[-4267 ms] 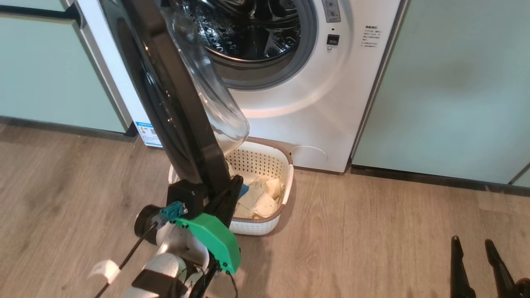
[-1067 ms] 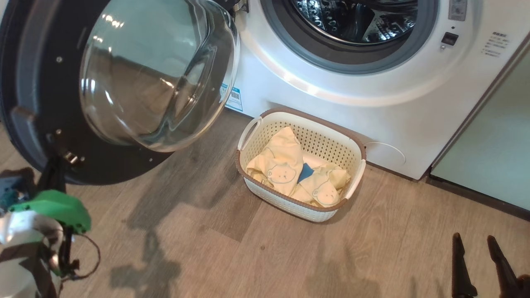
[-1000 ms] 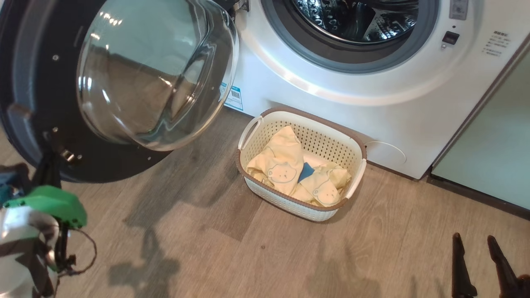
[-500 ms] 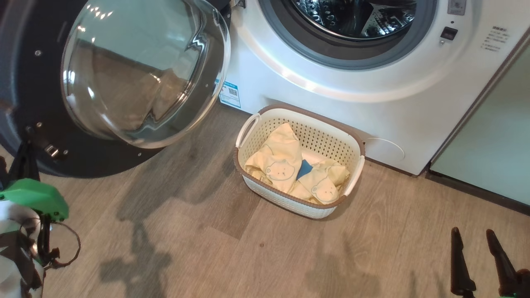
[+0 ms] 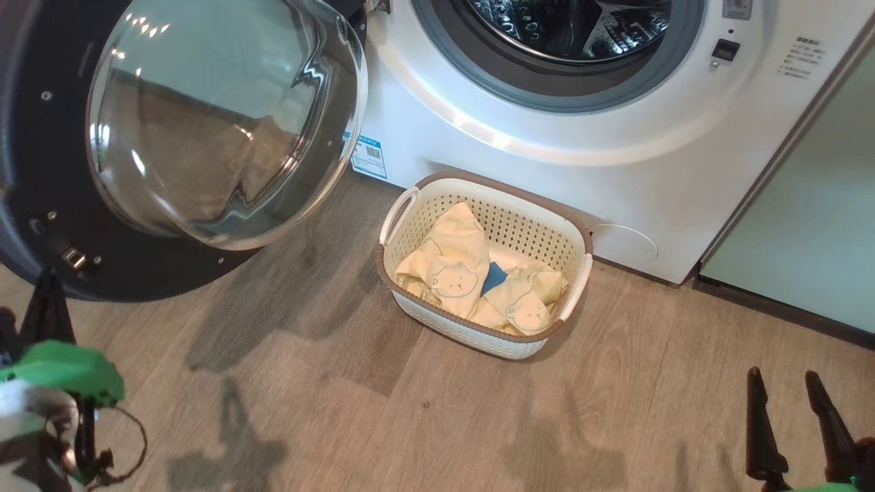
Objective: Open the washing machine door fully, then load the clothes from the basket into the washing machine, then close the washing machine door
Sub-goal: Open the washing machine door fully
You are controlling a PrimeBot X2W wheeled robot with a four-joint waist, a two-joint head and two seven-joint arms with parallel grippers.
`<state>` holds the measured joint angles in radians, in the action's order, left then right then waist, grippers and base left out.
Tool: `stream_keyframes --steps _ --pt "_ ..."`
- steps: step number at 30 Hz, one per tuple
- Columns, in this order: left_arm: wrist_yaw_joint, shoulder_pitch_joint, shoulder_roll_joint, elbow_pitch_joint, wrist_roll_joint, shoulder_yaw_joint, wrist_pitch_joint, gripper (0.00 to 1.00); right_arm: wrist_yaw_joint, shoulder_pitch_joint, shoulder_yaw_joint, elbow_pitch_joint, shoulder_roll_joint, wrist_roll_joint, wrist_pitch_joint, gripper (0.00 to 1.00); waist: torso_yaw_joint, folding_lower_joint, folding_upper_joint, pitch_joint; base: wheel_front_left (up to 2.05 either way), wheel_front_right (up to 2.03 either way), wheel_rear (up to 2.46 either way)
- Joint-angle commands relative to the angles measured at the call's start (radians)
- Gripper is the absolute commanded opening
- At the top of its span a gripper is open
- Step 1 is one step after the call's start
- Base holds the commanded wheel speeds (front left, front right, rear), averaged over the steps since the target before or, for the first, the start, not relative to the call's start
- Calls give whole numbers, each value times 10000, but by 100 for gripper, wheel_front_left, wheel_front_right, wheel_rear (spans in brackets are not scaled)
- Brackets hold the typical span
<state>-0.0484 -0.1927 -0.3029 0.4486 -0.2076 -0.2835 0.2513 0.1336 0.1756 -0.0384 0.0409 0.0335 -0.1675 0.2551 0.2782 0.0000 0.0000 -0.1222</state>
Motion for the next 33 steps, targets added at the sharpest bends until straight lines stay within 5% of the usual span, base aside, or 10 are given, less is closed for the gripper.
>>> stream_keyframes --steps 1,13,22,23,26,27,28,33 --pt "-56 -97 -269 -542 131 -498 104 0 -29 -427 153 -353 168 -60 67 100 -13 0 0 13 0 0 0" --pt "21 2038 1409 -3237 406 -840 104 0 -29 -415 136 -325 167 -205 67 100 -276 0 0 417 0 0 0" --pt "599 3189 2248 -4591 649 775 103 0 -29 -209 167 -240 167 -234 67 100 -573 0 0 873 0 0 0" --pt "624 3240 2297 -4647 658 1004 97 9 -29 -189 165 -227 167 -215 67 100 -622 0 0 922 0 0 0" --pt "661 3331 2391 -4766 623 1559 70 58 -29 -162 213 -212 167 -192 67 100 -856 0 0 1071 0 0 0" --pt "653 3357 2409 -4785 626 1715 50 88 -29 -152 236 -213 167 -187 67 100 -948 0 0 1120 0 0 0" --pt "695 3367 2435 -4800 607 2028 19 100 -29 -128 285 -236 167 -185 67 100 -1139 0 0 1218 0 0 0" --pt "750 3360 2450 -4705 762 2573 -92 100 -29 -91 449 -262 167 -138 67 100 -1722 0 0 1362 0 0 0"
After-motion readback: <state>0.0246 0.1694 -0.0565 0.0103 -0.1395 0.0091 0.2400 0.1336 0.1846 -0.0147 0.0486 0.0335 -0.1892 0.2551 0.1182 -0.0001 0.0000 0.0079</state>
